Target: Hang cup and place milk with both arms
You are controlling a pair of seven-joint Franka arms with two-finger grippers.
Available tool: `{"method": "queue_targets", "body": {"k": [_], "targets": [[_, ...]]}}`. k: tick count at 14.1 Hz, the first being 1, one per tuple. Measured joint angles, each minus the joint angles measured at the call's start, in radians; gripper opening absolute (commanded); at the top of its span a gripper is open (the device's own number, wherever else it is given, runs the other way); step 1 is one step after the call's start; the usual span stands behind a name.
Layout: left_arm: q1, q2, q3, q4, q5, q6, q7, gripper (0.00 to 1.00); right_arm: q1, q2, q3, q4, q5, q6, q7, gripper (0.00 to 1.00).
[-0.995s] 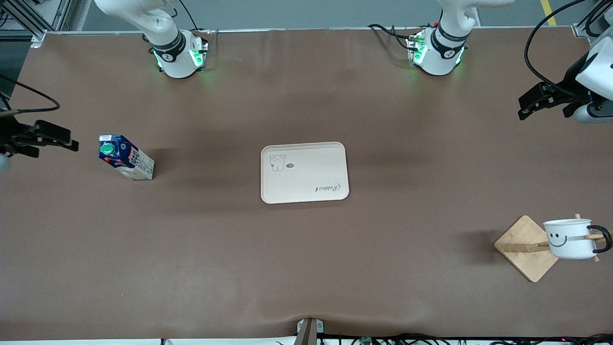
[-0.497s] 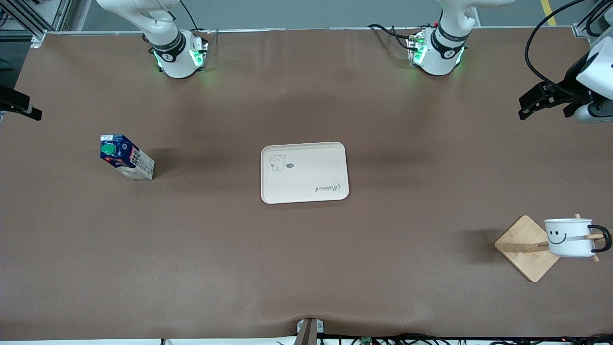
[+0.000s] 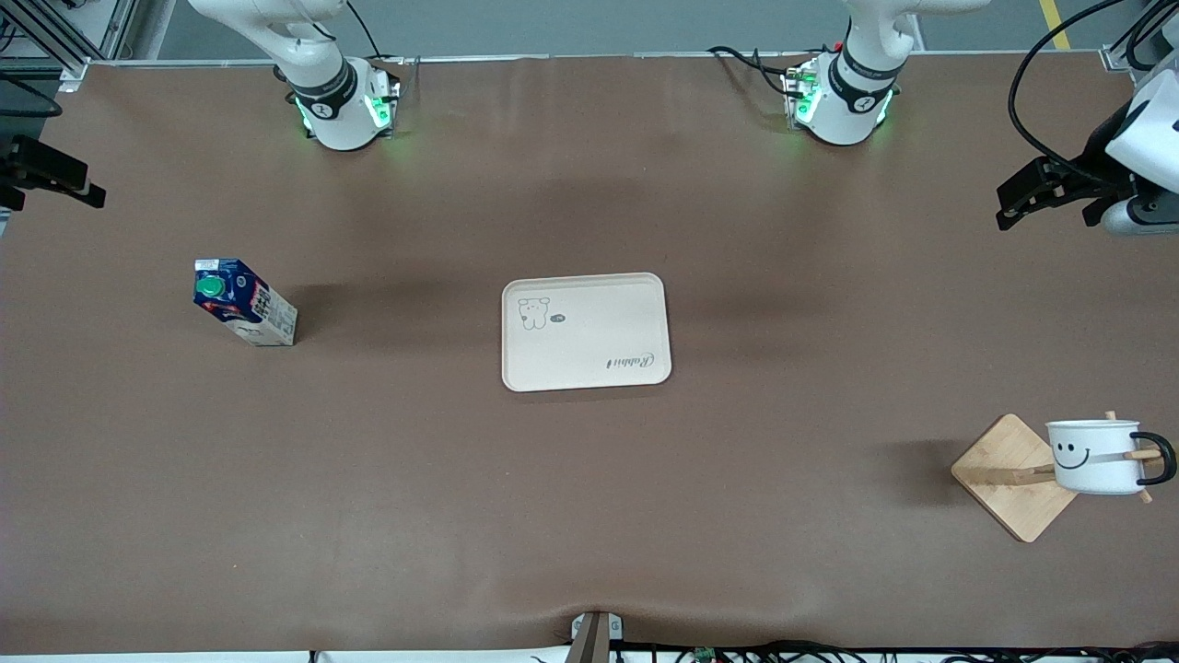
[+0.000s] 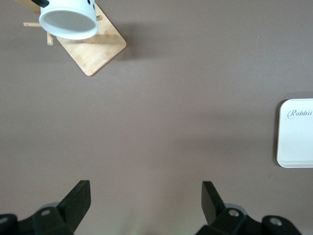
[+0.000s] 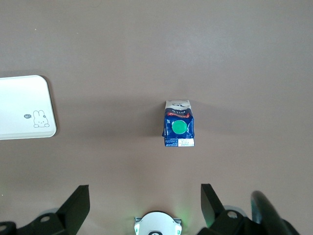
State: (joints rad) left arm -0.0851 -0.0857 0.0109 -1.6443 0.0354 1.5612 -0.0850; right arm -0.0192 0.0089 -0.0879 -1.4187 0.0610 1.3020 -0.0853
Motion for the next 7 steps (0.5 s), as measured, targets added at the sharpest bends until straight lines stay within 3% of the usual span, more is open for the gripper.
{"method": "queue_targets", "body": {"k": [7], "targets": [[0.006,0.0,0.005,0.016,0.0,-0.001,0.002,1.0,-0.005,-0.049,-0.002,-0.054,-0.003,0.026,0.001,1.0]]}}
